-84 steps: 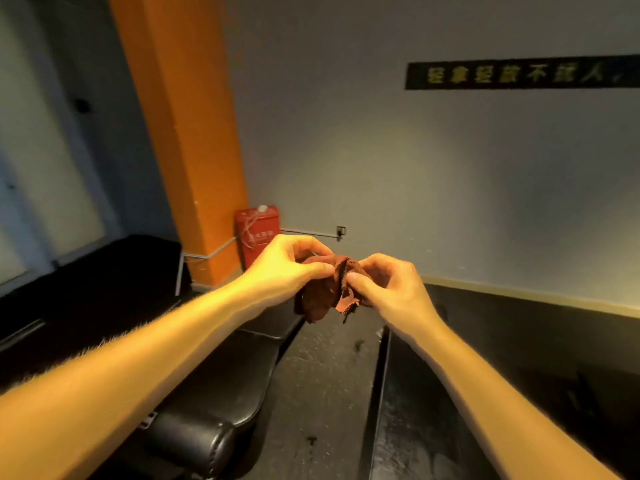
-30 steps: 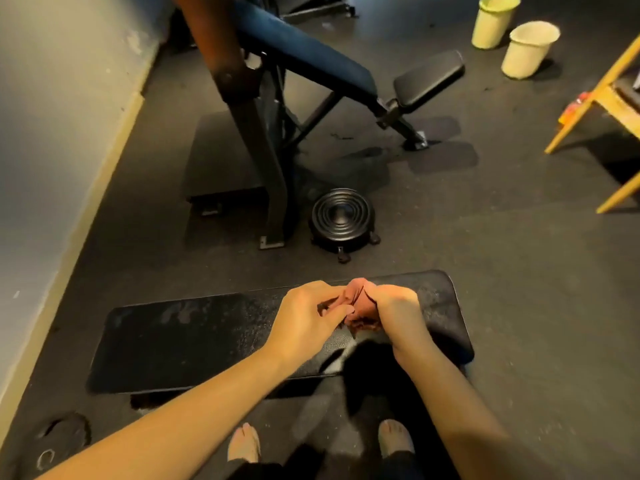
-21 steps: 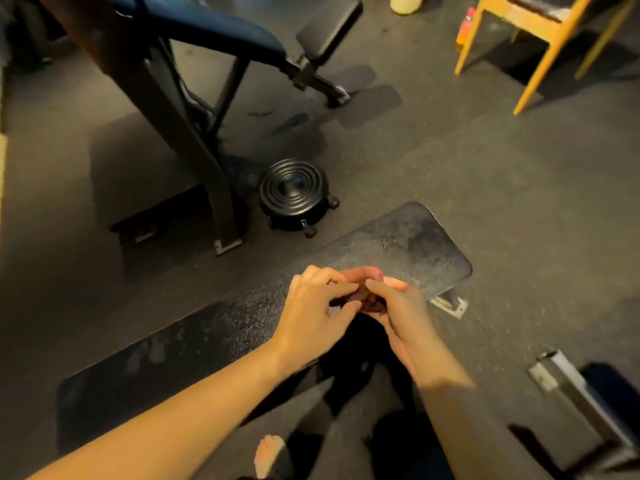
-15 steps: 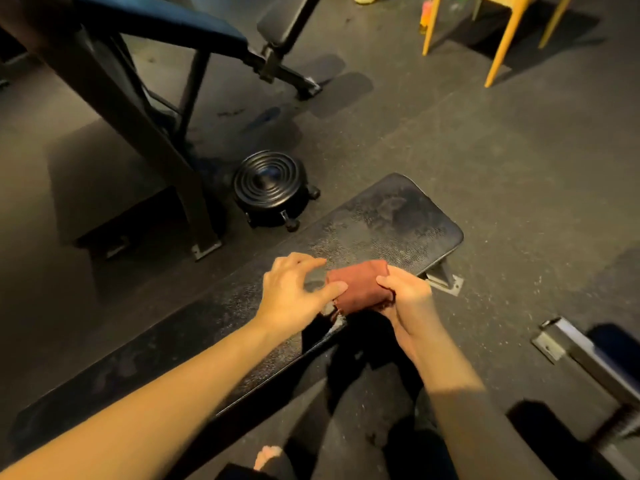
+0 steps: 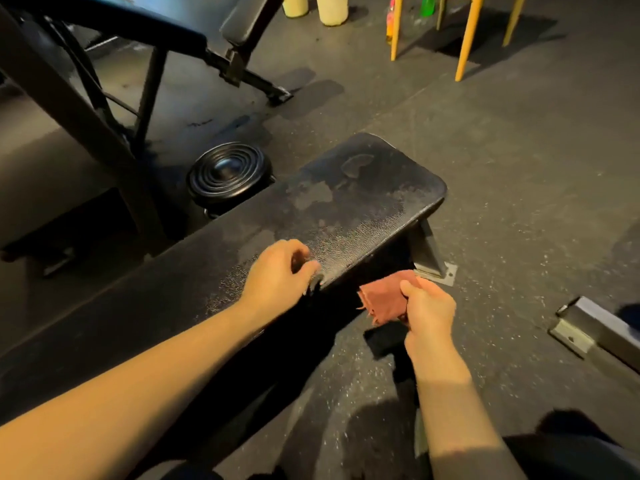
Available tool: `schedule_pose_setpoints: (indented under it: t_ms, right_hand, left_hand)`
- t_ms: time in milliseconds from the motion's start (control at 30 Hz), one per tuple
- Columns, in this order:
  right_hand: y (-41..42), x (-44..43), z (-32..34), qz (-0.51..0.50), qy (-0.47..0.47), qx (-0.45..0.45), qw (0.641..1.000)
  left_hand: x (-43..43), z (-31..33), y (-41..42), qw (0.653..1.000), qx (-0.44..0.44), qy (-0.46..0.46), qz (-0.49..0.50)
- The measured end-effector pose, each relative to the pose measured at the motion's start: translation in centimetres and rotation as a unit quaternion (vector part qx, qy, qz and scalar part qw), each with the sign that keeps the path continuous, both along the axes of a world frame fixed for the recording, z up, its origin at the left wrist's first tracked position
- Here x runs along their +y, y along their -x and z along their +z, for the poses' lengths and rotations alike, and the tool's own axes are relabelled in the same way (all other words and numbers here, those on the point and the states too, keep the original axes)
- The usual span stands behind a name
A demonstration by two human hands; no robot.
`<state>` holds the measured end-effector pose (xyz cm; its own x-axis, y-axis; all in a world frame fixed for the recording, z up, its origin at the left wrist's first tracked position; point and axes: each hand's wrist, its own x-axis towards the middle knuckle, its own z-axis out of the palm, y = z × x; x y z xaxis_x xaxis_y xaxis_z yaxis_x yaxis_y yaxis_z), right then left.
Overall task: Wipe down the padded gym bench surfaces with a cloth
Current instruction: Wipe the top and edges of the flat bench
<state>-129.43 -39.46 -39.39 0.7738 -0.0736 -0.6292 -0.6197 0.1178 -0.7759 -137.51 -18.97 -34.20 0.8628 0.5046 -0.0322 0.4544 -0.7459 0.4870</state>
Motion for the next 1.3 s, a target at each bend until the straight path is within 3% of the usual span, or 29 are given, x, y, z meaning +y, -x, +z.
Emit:
schedule_pose_setpoints:
  t_ms: [167,400,567,767,933,1033,1133,1200,1300]
  right_hand:
    - [-2.7,-0.2,-1.8,-0.029,0.002,-0.053,0.998]
    - [-3.5,3.5,-4.2,0.062,0.058,-0.178,0.98]
    - [2.4,6.4,-6.8,0.087,0.063,-0.227,0.968]
    - [-4.8,4.7,-7.0,0.014,0.139,-0.236,0.962]
    - [3.3,6.9,-4.9,0.052,0.113,-0.3,0.946]
    - [-1.3,6.5,-6.6,0.005,0.155,-0.321,0.934]
    - [-7.1,4.9,-7.6,-0.001,0.194,-0.273,0.942]
    - [-4.6,5.4,-7.1,0.019,0.206,-0.271,0.94]
    - [2.3,6.4,-4.8,0.093,0.152,-0.326,0.928]
  left_hand:
    - [0.2,-3.3,-2.9,0.99,-0.062,-0.106,-0.075]
    - [-0.5,-7.5,-6.5,0.978,-0.031,-0.17,-0.115]
    - [-0.3,-7.9,-6.5,0.975,-0.033,-0.185,-0.121]
    - [-0.2,-8.1,-6.8,0.972,-0.041,-0.196,-0.12]
    - [0.0,-8.1,-6.8,0.973,-0.046,-0.188,-0.123]
    - [0.2,-8.2,-6.8,0.975,-0.049,-0.179,-0.12]
    - [0.3,-8.3,-6.9,0.977,-0.049,-0.166,-0.122]
    - [0.3,-8.3,-6.8,0.978,-0.05,-0.158,-0.123]
    - [0.4,-8.3,-6.7,0.979,-0.051,-0.152,-0.128]
